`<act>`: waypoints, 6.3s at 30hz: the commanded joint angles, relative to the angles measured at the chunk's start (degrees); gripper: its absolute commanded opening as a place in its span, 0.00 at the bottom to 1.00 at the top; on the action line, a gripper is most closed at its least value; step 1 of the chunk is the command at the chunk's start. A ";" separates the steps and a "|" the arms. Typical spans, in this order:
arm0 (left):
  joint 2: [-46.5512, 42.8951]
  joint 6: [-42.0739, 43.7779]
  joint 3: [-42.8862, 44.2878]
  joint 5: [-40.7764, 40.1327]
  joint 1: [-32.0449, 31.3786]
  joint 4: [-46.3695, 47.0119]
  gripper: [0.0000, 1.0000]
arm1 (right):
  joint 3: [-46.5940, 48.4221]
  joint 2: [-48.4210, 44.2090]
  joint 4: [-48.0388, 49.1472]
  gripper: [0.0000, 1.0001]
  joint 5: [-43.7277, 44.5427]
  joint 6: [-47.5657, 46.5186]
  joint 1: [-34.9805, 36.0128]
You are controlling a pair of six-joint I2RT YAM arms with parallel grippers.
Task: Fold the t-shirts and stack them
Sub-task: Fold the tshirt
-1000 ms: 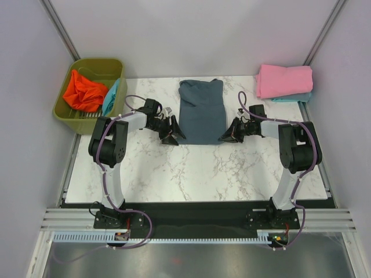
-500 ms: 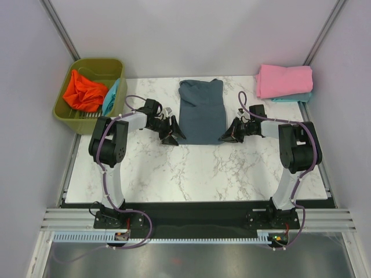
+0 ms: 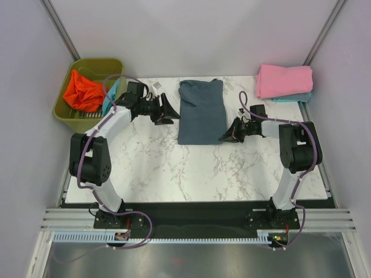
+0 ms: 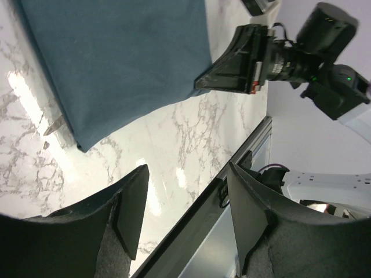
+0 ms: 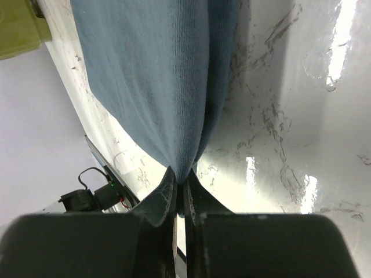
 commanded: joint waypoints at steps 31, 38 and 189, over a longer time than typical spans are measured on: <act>5.21 6.61 -5.95 -3.60 0.34 -8.75 0.02 | -0.91 -3.50 -0.61 0.00 0.28 -2.05 -0.18; 11.29 6.61 0.63 -2.29 0.16 -4.40 0.98 | -0.99 -3.58 -0.61 0.00 0.45 -1.96 -0.18; 17.46 14.70 36.16 -28.21 -3.53 -3.47 0.90 | 55.88 18.05 6.43 0.66 5.12 -7.23 1.49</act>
